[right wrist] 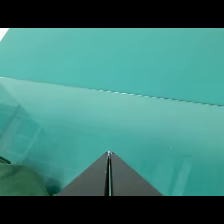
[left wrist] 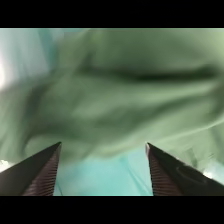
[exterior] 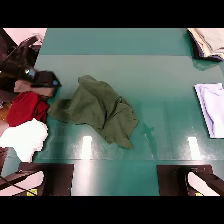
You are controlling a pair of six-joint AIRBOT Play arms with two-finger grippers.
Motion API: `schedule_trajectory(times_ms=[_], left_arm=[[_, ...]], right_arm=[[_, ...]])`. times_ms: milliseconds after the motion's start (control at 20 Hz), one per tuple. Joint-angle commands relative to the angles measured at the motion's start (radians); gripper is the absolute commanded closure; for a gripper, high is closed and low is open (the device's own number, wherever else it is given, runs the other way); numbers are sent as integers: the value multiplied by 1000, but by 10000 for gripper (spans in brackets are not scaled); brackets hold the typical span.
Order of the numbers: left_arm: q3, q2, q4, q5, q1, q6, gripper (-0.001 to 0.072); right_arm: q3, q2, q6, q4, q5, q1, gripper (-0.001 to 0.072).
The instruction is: Fold the shirts.
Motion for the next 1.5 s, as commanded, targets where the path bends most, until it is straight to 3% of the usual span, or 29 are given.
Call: schedule_trajectory(times_ms=[0,250,600,1000,1350,1450], left_arm=[[-198,59,9,-9,127,-13,86],[-440,62,28,111,133,-77,87],[-581,62,66,286,133,-219,86],[-597,61,0,464,132,-248,86],[-597,-1,-36,504,72,-250,98],[-593,-4,-53,525,54,-266,502]], right_arm=[[0,0,0,0,6,0,696],[0,0,0,0,6,0,696],[0,0,0,0,6,0,696],[0,0,0,1,6,1,696],[0,0,1,3,11,1,696],[0,0,1,2,32,0,696]])
